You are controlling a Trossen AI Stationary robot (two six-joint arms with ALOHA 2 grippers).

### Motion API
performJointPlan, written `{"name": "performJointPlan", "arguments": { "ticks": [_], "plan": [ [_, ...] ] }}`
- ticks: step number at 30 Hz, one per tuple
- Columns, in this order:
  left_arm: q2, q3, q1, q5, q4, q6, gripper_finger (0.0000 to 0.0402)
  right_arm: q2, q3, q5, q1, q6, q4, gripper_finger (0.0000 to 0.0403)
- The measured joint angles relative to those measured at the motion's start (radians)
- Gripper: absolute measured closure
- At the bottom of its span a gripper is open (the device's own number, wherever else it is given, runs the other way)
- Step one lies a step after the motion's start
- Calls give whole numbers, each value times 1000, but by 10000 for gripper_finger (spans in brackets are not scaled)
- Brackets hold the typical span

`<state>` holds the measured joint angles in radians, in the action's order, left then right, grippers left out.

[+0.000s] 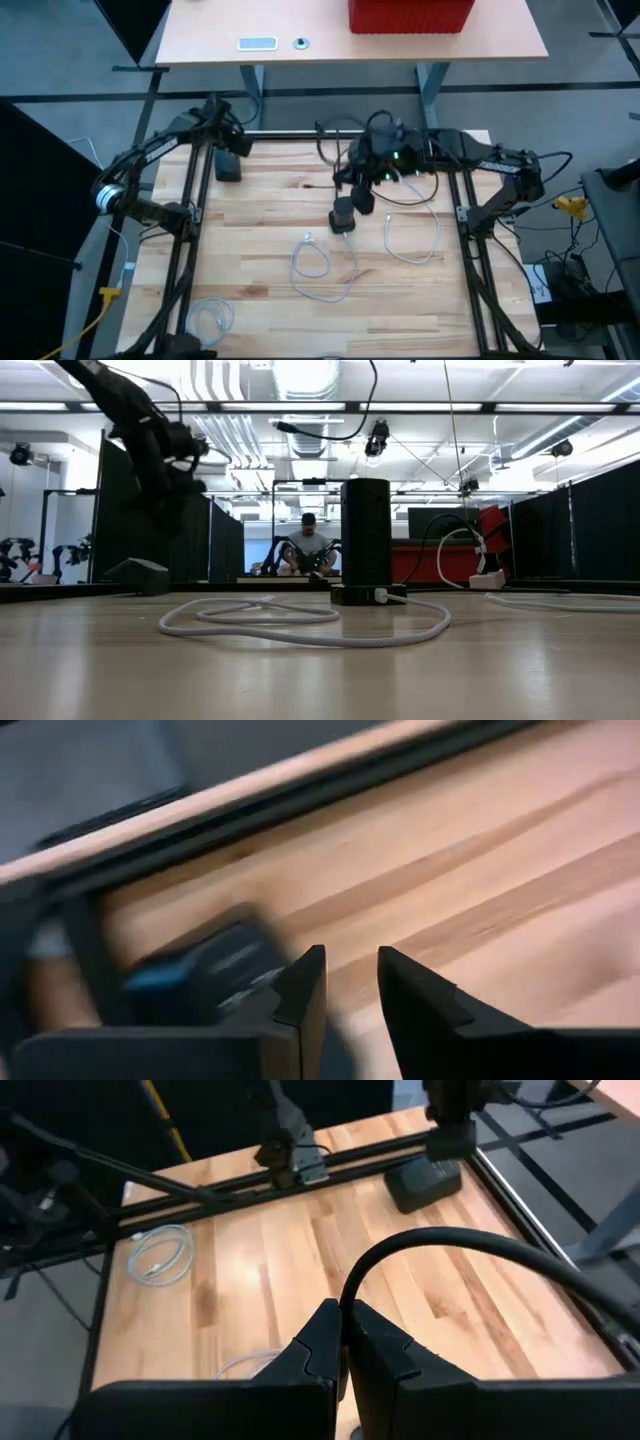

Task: Insert USB
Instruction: Insert the black charger cable into the left black outlet extension

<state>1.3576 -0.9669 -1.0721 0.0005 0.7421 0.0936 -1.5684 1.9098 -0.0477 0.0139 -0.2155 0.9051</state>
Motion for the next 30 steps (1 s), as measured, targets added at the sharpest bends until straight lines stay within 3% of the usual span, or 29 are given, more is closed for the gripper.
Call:
{"name": "performJointPlan", "arguments": {
  "ticks": [9,13,25,30],
  "plan": [
    [238,-287,2,-308,253,-148,394,10,-28,-57,-45,-53,-4,403],
    [350,-369,3,-434,321,-175,399,16,-28,-80,-79,-63,6,403],
    [523,-343,13,-500,370,-165,401,65,-28,-257,-218,-137,92,403],
    [501,-269,67,-367,368,-77,401,77,-29,-328,-256,-156,122,403]
  ]
}}
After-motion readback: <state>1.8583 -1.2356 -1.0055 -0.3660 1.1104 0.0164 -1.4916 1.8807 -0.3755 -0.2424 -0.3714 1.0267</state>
